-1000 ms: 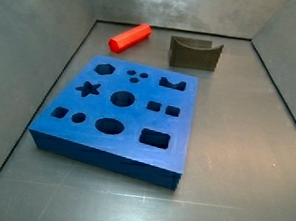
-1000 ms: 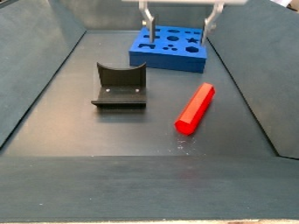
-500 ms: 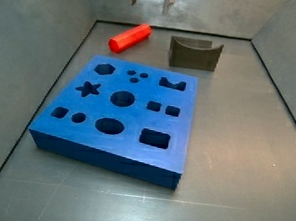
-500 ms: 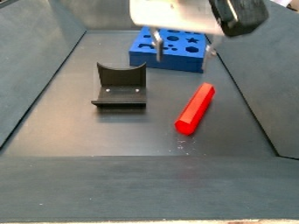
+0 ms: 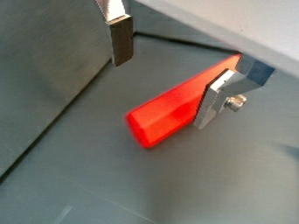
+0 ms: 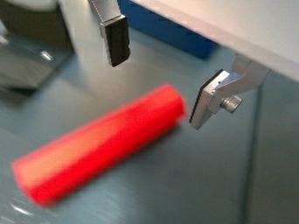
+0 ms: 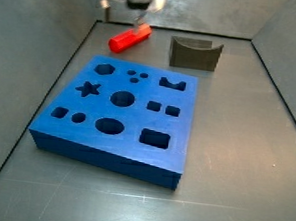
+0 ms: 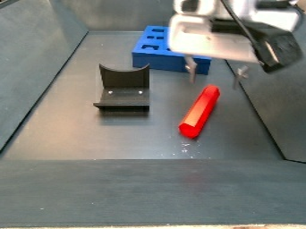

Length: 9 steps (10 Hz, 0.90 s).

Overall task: Pick up the hexagon object. Move up. Place the hexagon object on the fixture. Regrasp the hexagon object. Move to above the board. Insert the hexagon object.
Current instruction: Pick up the hexagon object.

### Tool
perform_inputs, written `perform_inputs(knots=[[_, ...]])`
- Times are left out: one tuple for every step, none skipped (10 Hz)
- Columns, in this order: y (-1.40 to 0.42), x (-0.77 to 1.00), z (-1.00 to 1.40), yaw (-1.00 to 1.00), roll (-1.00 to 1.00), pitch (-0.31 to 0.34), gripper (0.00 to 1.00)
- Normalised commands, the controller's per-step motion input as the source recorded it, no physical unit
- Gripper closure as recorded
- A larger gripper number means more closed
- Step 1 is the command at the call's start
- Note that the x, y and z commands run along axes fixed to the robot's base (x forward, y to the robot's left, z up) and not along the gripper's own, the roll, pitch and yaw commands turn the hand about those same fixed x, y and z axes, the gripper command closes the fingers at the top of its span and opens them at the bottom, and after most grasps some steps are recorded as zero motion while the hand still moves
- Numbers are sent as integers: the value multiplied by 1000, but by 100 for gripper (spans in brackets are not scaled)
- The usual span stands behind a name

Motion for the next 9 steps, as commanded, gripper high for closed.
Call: perform_inputs(knots=[[0,-109,-31,49,0,-63,0],[-171,0,-394,0,50,-169,0],[469,731,-637,0,-221,133,0],[509,737,-677,0,-194,149,0],[357,286,-826,0,-164,44,0],[0,0,0,0,20,0,0],[-91,-251,-391,0,53,-151,0],[-420,-597,-540,-71,59,-350,0],[0,-43,0,0,0,-54,0]])
